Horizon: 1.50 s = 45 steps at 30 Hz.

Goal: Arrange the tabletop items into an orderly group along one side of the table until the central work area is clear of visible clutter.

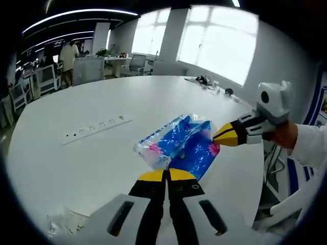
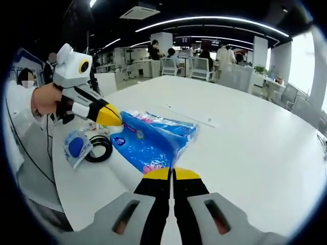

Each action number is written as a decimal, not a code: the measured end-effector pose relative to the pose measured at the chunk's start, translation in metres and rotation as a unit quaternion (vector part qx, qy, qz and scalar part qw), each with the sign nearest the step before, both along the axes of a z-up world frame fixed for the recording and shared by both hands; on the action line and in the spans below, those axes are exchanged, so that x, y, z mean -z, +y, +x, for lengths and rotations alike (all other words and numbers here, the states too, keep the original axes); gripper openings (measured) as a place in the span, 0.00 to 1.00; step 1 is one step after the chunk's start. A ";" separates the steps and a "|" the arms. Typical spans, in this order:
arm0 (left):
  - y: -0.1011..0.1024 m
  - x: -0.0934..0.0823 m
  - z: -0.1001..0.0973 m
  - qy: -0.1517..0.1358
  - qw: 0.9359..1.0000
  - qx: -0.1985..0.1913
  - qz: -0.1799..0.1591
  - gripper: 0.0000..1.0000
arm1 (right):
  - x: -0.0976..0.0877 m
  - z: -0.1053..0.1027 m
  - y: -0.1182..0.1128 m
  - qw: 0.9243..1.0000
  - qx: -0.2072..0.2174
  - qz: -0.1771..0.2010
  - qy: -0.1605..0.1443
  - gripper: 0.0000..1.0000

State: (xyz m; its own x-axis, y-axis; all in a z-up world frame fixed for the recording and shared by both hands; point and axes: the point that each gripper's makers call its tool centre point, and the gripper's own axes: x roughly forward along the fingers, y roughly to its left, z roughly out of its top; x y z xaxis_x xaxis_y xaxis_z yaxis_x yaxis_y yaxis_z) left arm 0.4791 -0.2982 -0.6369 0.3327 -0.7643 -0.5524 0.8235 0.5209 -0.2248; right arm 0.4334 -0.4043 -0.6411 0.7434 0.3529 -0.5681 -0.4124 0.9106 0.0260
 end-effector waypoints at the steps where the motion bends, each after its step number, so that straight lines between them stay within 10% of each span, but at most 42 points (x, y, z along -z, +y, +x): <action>1: -0.004 0.003 0.002 0.003 1.000 -0.002 0.000 0.00 | 0.002 0.003 -0.004 1.000 0.002 0.000 0.002 0.00; 27: -0.065 0.068 0.064 0.018 0.999 -0.032 0.019 0.00 | 0.063 0.055 -0.066 0.998 0.056 0.019 0.031 0.00; 45: -0.089 0.099 0.073 0.016 0.999 -0.025 0.037 0.00 | 0.094 0.064 -0.088 0.996 0.073 0.029 0.053 0.00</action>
State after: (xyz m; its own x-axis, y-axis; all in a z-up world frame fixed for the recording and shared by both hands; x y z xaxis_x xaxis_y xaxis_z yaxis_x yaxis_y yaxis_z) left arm 0.5518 -0.3869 -0.7356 0.3504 -0.7037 -0.6181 0.7886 0.5777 -0.2107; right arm 0.4975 -0.4923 -0.7354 0.7264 0.2797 -0.6278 -0.2681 0.9564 0.1159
